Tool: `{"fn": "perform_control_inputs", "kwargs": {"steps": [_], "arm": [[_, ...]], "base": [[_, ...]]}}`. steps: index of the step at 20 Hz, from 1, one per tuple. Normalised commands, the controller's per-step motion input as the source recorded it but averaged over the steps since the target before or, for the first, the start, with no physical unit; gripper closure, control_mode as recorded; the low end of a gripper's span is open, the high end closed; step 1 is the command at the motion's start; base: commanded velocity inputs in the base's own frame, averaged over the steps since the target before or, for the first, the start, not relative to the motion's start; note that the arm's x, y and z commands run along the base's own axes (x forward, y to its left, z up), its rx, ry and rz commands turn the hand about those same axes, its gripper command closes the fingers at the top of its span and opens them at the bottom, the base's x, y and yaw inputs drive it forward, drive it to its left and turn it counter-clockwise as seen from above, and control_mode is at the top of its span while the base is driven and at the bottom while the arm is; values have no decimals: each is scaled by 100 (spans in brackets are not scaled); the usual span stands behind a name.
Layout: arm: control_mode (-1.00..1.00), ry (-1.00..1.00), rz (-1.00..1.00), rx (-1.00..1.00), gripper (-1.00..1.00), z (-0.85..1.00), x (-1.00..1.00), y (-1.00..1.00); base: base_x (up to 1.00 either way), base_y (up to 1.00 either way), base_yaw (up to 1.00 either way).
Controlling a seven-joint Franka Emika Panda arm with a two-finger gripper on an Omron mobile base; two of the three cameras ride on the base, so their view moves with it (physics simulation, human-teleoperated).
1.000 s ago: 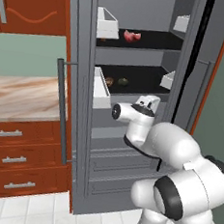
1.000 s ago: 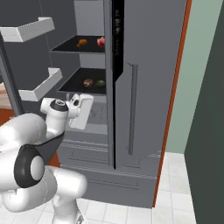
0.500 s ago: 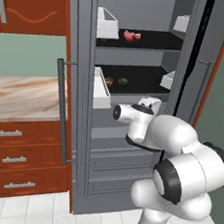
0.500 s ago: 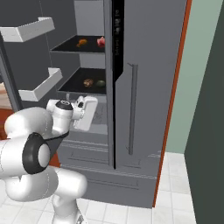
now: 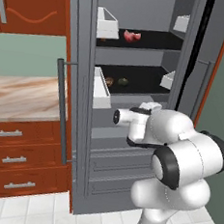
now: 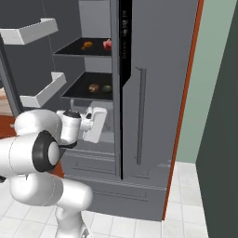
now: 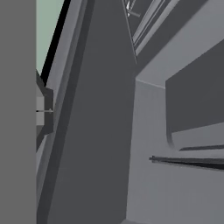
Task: Gather the squash and potato from the fridge and place them on a tray on the dining counter. Then gather the chicken drumstick and steak from the fridge and place them on the other tray.
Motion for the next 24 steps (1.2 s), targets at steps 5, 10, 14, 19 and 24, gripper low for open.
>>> {"fn": "perform_control_inputs", "kwargs": {"steps": [5,10,14,19,24], "arm": [[-100,0,-9,-2,100,-4,2,-11],[-100,0,-9,-3,100,-3,16,-11],[-100,0,-7,-3,100,-2,16,-18],[-100,0,-9,-4,100,-2,2,-36],[-100,-2,-26,-3,100,-6,-8,-72]], "base": [[0,0,0],[0,0,0],[0,0,0],[0,0,0],[0,0,0]]}}
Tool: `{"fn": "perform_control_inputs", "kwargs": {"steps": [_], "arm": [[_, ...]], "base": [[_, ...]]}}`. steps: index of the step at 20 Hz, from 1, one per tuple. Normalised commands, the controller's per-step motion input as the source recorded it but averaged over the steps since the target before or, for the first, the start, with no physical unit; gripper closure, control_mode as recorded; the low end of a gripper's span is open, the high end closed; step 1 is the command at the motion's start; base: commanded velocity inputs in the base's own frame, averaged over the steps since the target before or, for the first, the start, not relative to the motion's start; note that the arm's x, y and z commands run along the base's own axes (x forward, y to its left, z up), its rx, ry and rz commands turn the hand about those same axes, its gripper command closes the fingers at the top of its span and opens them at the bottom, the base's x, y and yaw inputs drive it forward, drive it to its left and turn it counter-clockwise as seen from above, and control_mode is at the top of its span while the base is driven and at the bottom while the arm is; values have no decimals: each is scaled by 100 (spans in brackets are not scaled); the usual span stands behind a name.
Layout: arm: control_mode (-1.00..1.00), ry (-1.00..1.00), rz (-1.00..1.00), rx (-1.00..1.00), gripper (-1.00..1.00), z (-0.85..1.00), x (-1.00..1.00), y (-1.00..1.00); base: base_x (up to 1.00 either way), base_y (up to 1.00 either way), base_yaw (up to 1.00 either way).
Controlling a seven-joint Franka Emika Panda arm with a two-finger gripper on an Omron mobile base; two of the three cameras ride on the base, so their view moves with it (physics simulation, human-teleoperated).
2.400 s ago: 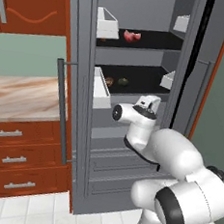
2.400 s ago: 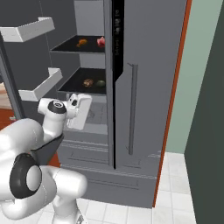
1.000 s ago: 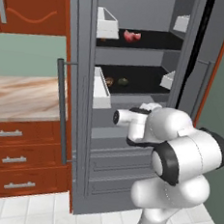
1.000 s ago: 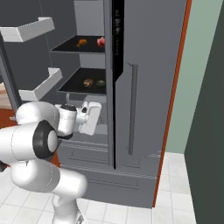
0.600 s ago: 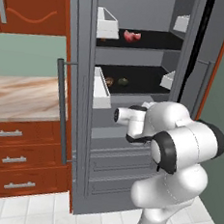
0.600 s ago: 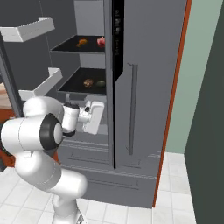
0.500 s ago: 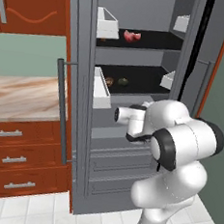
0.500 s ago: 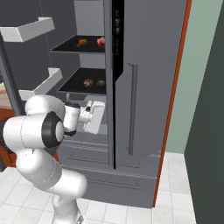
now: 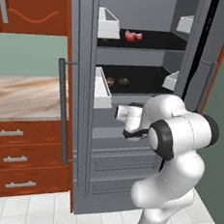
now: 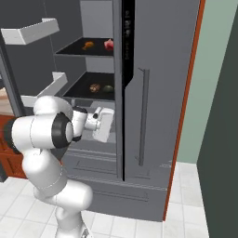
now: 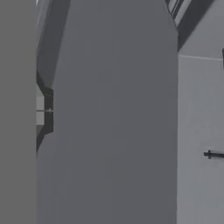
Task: Gather the squash and potato from the fridge and place them on a tray on the dining counter. Then gather the chicken drumstick and steak from the fridge and place them on the other tray.
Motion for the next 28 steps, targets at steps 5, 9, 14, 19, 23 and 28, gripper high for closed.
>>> {"fn": "perform_control_inputs", "kwargs": {"steps": [5,9,14,19,23,28], "arm": [[-100,-4,-36,0,100,-2,-20,-97],[-100,-1,-21,1,100,0,-7,-100],[-100,-4,-10,6,100,0,-14,-100],[-100,-7,-2,9,100,-6,-22,-100],[-100,-12,0,12,100,-12,-28,-100],[-100,-29,0,5,100,-22,-43,-24]], "base": [[0,0,0],[0,0,0],[0,0,0],[0,0,0],[0,0,0],[0,0,0]]}}
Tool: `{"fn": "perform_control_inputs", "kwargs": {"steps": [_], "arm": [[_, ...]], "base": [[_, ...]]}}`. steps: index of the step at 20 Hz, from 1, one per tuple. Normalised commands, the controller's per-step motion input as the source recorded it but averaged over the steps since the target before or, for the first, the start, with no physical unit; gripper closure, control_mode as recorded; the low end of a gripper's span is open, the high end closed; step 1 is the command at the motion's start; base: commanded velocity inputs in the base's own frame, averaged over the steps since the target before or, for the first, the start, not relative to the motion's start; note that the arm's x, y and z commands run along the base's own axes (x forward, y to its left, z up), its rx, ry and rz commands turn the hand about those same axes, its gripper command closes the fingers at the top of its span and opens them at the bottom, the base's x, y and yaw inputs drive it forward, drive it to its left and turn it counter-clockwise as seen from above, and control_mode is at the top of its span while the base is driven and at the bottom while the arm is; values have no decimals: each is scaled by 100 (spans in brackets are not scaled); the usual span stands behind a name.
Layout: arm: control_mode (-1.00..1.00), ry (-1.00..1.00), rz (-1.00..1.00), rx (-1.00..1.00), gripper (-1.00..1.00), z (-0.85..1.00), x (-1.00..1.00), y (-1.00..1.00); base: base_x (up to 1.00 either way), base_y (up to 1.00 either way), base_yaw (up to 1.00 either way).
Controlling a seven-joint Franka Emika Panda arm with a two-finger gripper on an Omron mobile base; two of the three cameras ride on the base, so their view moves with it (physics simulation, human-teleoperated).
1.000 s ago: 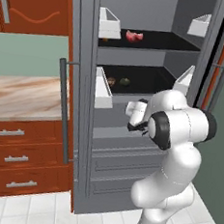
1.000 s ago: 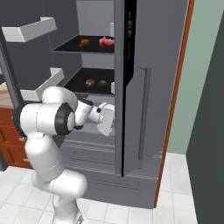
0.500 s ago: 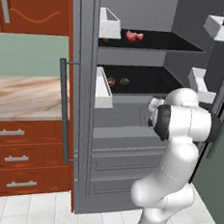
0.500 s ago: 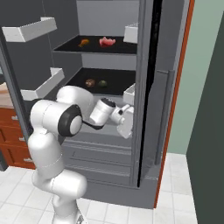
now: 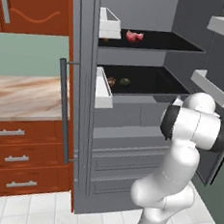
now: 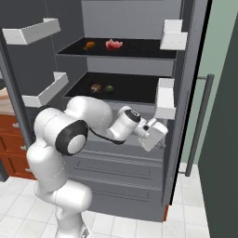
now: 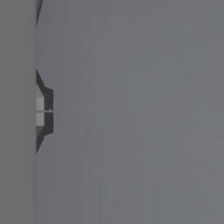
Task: Gather the squash and potato from the fridge and place them on a tray on the dining counter. Then gather the chicken drumstick and steak from the fridge and place them on the other tray.
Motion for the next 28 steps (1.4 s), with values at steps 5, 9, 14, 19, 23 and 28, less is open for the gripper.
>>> {"fn": "perform_control_inputs", "kwargs": {"steps": [5,9,14,19,23,28], "arm": [[-100,-45,0,0,100,0,-50,88],[-100,-41,0,0,100,0,-38,99],[-100,-5,0,10,100,8,-24,73],[-100,1,15,28,100,22,-8,26],[-100,3,20,33,100,33,-11,15],[-100,0,24,28,100,18,-13,43]], "base": [[0,0,0],[0,0,0],[0,0,0],[0,0,0],[0,0,0],[0,0,0]]}}
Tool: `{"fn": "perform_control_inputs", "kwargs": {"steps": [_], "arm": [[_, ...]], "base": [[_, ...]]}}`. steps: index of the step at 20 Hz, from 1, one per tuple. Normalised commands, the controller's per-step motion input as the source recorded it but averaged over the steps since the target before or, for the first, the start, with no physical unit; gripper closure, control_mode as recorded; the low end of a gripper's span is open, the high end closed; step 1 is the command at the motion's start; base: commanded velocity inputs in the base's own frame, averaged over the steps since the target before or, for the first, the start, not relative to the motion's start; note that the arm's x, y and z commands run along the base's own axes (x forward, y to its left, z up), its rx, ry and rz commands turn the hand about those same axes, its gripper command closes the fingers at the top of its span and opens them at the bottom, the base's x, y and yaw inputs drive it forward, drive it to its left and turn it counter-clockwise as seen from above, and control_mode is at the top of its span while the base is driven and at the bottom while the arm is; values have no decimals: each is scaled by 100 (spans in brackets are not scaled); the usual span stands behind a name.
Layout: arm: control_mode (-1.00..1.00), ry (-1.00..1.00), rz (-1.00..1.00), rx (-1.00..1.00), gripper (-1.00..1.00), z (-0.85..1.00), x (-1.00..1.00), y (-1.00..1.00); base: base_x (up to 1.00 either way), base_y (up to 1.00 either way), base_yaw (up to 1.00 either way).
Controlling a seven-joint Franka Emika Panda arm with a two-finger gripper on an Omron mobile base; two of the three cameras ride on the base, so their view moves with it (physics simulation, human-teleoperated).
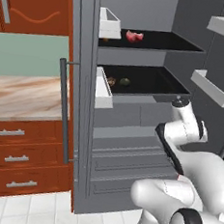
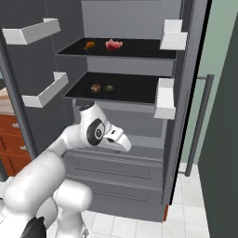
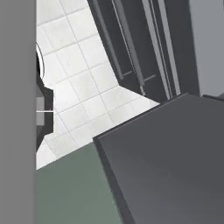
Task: Gather the squash and potato from the fridge and place them on a tray on the dining counter. Then gather the chicken drumstick and steak from the fridge and place them on the other tray.
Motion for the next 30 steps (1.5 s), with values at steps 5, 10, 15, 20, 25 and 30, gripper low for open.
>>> {"fn": "perform_control_inputs", "kwargs": {"steps": [5,10,15,20,25,30], "arm": [[-100,0,29,19,100,2,-26,59],[-100,-10,28,13,100,0,-53,58],[-100,-16,28,10,100,0,-60,58],[-100,-26,22,8,100,6,-59,49],[-100,-18,3,2,100,5,-65,23],[-100,-16,-15,0,100,-4,-94,0]], "base": [[0,0,0],[0,0,0],[0,0,0],[0,0,0],[0,0,0],[0,0,0]]}}
